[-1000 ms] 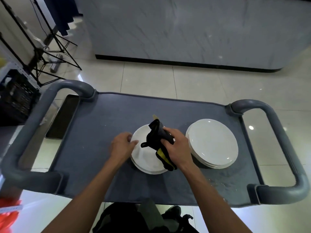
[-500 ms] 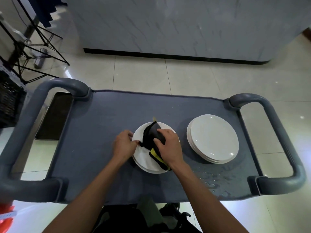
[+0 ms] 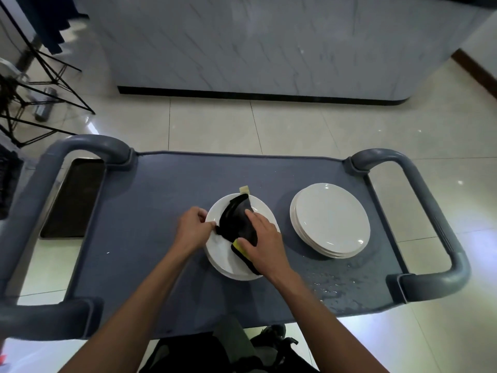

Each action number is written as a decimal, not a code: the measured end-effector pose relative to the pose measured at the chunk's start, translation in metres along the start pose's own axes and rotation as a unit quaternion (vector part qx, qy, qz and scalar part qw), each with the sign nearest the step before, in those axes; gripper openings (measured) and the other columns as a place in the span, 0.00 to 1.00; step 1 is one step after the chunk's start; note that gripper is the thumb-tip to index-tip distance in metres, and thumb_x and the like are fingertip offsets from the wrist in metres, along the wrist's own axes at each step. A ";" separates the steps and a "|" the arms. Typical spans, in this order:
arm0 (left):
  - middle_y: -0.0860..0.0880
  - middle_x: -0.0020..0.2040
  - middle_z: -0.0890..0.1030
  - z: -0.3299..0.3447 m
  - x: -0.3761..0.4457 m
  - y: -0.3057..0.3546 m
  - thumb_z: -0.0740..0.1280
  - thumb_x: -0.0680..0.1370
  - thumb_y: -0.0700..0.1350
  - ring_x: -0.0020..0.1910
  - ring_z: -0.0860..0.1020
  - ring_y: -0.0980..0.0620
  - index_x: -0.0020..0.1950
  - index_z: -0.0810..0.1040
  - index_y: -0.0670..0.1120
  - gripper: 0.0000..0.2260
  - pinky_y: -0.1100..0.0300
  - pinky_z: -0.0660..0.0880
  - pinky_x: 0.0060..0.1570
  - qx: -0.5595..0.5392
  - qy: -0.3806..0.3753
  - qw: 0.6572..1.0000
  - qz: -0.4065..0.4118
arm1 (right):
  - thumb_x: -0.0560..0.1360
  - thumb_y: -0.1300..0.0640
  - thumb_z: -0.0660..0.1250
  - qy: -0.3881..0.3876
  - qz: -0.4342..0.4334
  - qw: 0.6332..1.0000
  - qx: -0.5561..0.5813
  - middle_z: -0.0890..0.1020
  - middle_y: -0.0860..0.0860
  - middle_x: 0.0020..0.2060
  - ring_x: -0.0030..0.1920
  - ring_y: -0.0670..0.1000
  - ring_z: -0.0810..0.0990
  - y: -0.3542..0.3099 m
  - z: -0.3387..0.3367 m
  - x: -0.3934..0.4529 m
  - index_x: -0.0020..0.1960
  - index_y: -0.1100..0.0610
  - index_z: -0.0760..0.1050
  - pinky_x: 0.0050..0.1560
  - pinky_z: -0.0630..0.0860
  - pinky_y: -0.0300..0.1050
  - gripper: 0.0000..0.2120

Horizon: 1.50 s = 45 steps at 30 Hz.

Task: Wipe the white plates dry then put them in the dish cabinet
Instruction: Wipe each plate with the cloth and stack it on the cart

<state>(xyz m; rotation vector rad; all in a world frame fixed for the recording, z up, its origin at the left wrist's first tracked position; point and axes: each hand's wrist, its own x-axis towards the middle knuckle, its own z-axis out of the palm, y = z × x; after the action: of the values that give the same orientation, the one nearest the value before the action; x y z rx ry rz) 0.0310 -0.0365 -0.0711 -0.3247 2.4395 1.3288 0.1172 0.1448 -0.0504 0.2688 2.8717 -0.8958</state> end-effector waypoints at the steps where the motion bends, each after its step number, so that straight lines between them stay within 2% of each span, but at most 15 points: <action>1: 0.50 0.41 0.82 -0.001 -0.002 0.002 0.74 0.71 0.42 0.43 0.81 0.48 0.43 0.77 0.50 0.07 0.53 0.79 0.40 -0.016 -0.009 1.000 -0.009 | 0.76 0.47 0.68 0.004 -0.001 1.000 0.005 0.67 0.46 0.76 0.72 0.52 0.66 -0.001 0.002 0.000 0.79 0.45 0.61 0.73 0.64 0.53 0.34; 3: 0.46 0.43 0.82 -0.005 -0.006 0.006 0.71 0.74 0.40 0.42 0.82 0.44 0.46 0.74 0.48 0.06 0.49 0.81 0.36 -0.060 -0.041 0.997 -0.038 | 0.76 0.48 0.68 0.013 -0.003 1.000 0.007 0.68 0.46 0.75 0.72 0.52 0.67 -0.002 0.004 -0.001 0.78 0.45 0.61 0.73 0.64 0.51 0.32; 5: 0.43 0.43 0.81 -0.009 -0.011 0.010 0.68 0.76 0.38 0.36 0.81 0.45 0.50 0.72 0.46 0.07 0.54 0.77 0.27 -0.109 -0.084 0.988 -0.068 | 0.77 0.51 0.68 0.020 -0.004 1.000 0.010 0.69 0.46 0.74 0.71 0.52 0.68 -0.002 0.007 -0.001 0.78 0.45 0.62 0.72 0.64 0.49 0.32; 7: 0.43 0.39 0.81 -0.015 -0.017 0.015 0.65 0.76 0.33 0.28 0.79 0.49 0.53 0.74 0.45 0.10 0.60 0.73 0.23 -0.151 -0.121 0.978 -0.078 | 0.77 0.53 0.68 0.023 -0.008 1.000 0.017 0.70 0.47 0.73 0.69 0.53 0.69 -0.003 0.009 -0.002 0.77 0.45 0.64 0.72 0.64 0.48 0.31; 9: 0.46 0.32 0.81 -0.021 -0.024 0.017 0.63 0.73 0.28 0.25 0.77 0.51 0.53 0.78 0.47 0.17 0.62 0.72 0.24 -0.174 -0.149 0.971 -0.070 | 0.76 0.57 0.68 0.029 -0.018 0.999 0.027 0.71 0.48 0.71 0.68 0.53 0.70 -0.004 0.011 -0.004 0.76 0.45 0.66 0.71 0.65 0.47 0.30; 11: 0.46 0.31 0.80 -0.026 -0.029 0.017 0.61 0.71 0.26 0.26 0.76 0.50 0.54 0.81 0.52 0.24 0.62 0.70 0.25 -0.181 -0.173 0.966 -0.060 | 0.76 0.59 0.68 0.037 -0.032 0.998 0.031 0.72 0.48 0.70 0.67 0.54 0.70 -0.005 0.014 -0.006 0.75 0.46 0.68 0.70 0.67 0.48 0.29; 15: 0.40 0.42 0.83 -0.033 -0.032 0.013 0.61 0.72 0.25 0.36 0.79 0.45 0.61 0.81 0.55 0.29 0.58 0.74 0.29 -0.202 -0.214 0.955 -0.039 | 0.76 0.63 0.68 0.048 -0.062 0.996 0.033 0.74 0.51 0.69 0.65 0.55 0.71 -0.013 0.019 -0.003 0.74 0.48 0.70 0.69 0.67 0.47 0.29; 18: 0.39 0.49 0.84 -0.036 -0.034 0.010 0.60 0.72 0.25 0.39 0.82 0.45 0.64 0.81 0.55 0.32 0.56 0.76 0.31 -0.224 -0.238 0.945 -0.023 | 0.77 0.61 0.68 0.073 -0.080 0.994 0.034 0.75 0.50 0.68 0.64 0.54 0.72 -0.024 0.017 0.003 0.73 0.47 0.71 0.68 0.69 0.48 0.26; 20: 0.38 0.50 0.84 -0.037 -0.035 0.009 0.61 0.71 0.25 0.42 0.83 0.41 0.63 0.81 0.57 0.32 0.52 0.78 0.36 -0.228 -0.238 0.944 -0.008 | 0.78 0.59 0.67 0.093 -0.093 0.991 0.028 0.75 0.49 0.68 0.64 0.53 0.72 -0.030 0.013 0.007 0.73 0.47 0.71 0.68 0.69 0.47 0.24; 23: 0.36 0.50 0.84 -0.038 -0.037 0.010 0.62 0.71 0.25 0.42 0.81 0.38 0.64 0.81 0.57 0.33 0.46 0.75 0.42 -0.235 -0.217 0.947 -0.002 | 0.78 0.59 0.67 0.115 -0.100 0.988 0.014 0.75 0.49 0.68 0.65 0.53 0.72 -0.035 0.001 0.017 0.73 0.48 0.72 0.68 0.69 0.48 0.24; 26: 0.39 0.46 0.85 -0.037 -0.039 0.013 0.63 0.72 0.25 0.39 0.80 0.42 0.65 0.80 0.56 0.32 0.50 0.76 0.38 -0.257 -0.206 0.944 0.003 | 0.79 0.59 0.66 0.140 -0.079 0.987 0.008 0.75 0.49 0.68 0.66 0.54 0.72 -0.036 -0.016 0.029 0.74 0.50 0.71 0.69 0.68 0.50 0.24; 31: 0.44 0.46 0.85 -0.040 -0.046 0.020 0.63 0.73 0.26 0.37 0.82 0.46 0.67 0.79 0.51 0.29 0.55 0.78 0.32 -0.316 -0.185 0.931 0.010 | 0.78 0.59 0.66 0.177 -0.052 0.983 -0.008 0.75 0.48 0.68 0.64 0.54 0.71 -0.031 -0.046 0.039 0.74 0.49 0.71 0.66 0.67 0.51 0.25; 36: 0.45 0.44 0.85 -0.042 -0.048 0.032 0.63 0.72 0.25 0.36 0.82 0.48 0.66 0.79 0.49 0.28 0.54 0.79 0.32 -0.371 -0.146 0.917 0.009 | 0.77 0.61 0.68 0.211 -0.031 0.977 -0.019 0.77 0.50 0.67 0.63 0.57 0.72 -0.021 -0.064 0.035 0.73 0.50 0.73 0.63 0.69 0.52 0.25; 40: 0.45 0.48 0.85 -0.041 -0.045 0.038 0.63 0.72 0.26 0.38 0.82 0.47 0.66 0.80 0.51 0.28 0.50 0.80 0.37 -0.391 -0.133 0.911 0.013 | 0.77 0.63 0.68 0.215 -0.032 0.975 -0.033 0.77 0.50 0.66 0.61 0.57 0.72 -0.015 -0.067 0.018 0.72 0.51 0.73 0.61 0.70 0.52 0.25; 45: 0.47 0.46 0.86 -0.038 -0.043 0.045 0.63 0.72 0.25 0.36 0.83 0.49 0.64 0.81 0.53 0.29 0.53 0.80 0.32 -0.413 -0.123 0.902 0.018 | 0.76 0.64 0.67 0.200 -0.040 0.978 -0.037 0.76 0.48 0.67 0.62 0.55 0.72 -0.016 -0.052 -0.008 0.72 0.49 0.74 0.62 0.70 0.52 0.26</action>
<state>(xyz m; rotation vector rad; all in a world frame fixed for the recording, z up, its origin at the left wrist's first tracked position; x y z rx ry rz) 0.0477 -0.0428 -0.0006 -0.2821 1.5700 2.2138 0.1188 0.1604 0.0028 0.3662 3.2991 -0.8269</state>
